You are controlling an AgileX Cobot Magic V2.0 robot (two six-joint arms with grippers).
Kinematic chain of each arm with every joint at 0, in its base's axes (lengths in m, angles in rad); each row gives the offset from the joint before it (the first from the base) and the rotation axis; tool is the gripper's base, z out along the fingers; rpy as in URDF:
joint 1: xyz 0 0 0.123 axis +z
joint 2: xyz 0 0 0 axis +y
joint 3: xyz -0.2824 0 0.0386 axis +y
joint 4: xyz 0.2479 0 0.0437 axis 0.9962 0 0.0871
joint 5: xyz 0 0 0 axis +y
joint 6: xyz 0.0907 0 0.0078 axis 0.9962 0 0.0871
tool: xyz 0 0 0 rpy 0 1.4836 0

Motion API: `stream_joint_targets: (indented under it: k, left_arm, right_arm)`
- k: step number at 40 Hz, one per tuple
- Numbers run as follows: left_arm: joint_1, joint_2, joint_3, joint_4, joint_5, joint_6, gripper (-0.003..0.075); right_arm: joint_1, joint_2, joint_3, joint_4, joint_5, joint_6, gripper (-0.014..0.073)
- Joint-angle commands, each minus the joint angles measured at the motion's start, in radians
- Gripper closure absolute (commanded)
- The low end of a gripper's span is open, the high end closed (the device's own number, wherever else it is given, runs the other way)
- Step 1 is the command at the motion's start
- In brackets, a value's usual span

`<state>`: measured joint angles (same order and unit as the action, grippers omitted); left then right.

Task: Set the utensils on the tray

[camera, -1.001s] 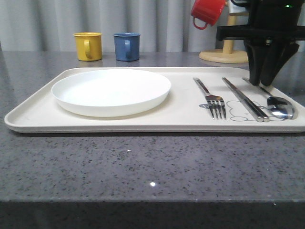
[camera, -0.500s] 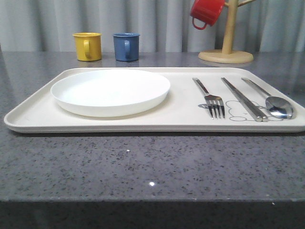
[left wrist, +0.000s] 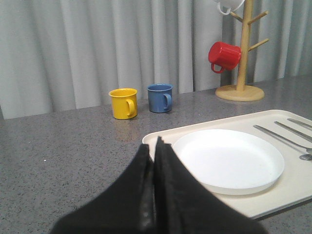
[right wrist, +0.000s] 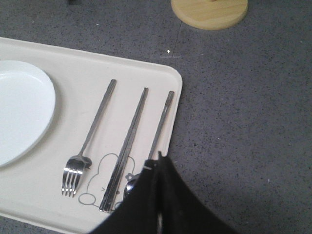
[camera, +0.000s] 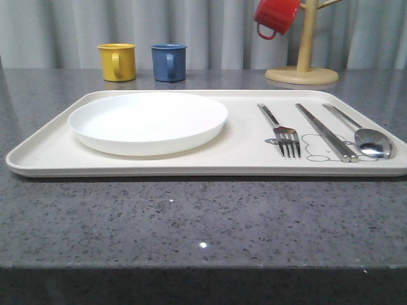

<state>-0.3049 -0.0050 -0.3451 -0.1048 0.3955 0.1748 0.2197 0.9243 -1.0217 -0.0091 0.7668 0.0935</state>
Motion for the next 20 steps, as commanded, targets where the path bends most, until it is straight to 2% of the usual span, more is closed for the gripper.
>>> stream_joint_targets:
  k: [1,6,10,14,20]
  left_arm:
    - [0.001,0.014,-0.025,-0.010,-0.073,-0.007,0.0738]
    - [0.001,0.014,-0.025,-0.010,-0.073,-0.007,0.0738]
    - [0.001,0.014,-0.025,-0.010,-0.073,-0.007,0.0738]
    - [0.001,0.014,-0.025,-0.010,-0.073,-0.007,0.0738]
    - [0.001,0.014,-0.025,-0.010,-0.073,-0.007,0.0738]
  right_arm:
    - [-0.003,-0.143,0.151,-0.014,-0.225,-0.024,0.0717]
    - [-0.003,-0.358,0.391,-0.014,-0.377,-0.024,0.0717]
    - [-0.003,-0.508,0.525,-0.014,-0.434,-0.024,0.0717]
    - [-0.003,-0.637,0.609,-0.014,-0.463,-0.024,0.0717]
    - [-0.003,-0.737,0.643,-0.014,-0.458,-0.024,0.0717]
